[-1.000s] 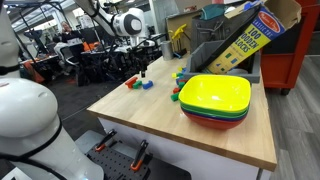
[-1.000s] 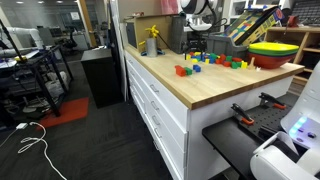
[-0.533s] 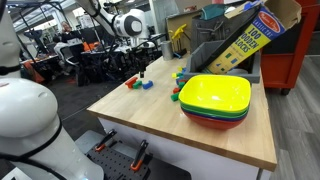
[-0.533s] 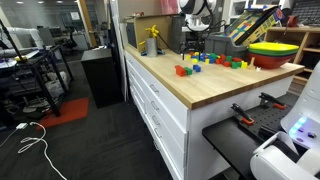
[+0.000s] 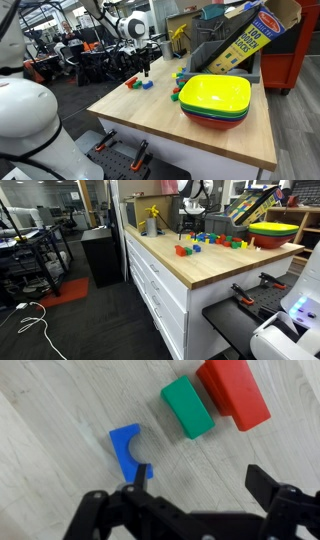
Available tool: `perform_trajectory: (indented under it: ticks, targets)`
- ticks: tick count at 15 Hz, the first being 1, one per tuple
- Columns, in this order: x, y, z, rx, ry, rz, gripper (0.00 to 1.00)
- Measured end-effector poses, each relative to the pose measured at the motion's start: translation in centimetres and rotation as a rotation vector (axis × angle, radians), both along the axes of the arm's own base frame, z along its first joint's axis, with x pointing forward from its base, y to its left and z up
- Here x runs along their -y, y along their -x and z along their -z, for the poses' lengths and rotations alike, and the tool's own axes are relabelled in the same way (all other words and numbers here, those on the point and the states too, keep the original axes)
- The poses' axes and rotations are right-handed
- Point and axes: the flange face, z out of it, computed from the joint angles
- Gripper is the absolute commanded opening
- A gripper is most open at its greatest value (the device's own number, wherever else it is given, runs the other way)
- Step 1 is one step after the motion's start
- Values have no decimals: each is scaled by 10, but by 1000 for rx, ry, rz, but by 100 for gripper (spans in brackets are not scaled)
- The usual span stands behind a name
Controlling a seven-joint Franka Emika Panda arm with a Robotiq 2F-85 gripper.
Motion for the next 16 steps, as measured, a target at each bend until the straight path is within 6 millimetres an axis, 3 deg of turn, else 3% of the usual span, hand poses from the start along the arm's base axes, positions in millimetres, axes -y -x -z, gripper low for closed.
perform_trajectory:
  ticks: [11,16]
  targets:
    - [6,-19,33,-25,6,12,100]
    - [7,-23,33,-21,8,15,100]
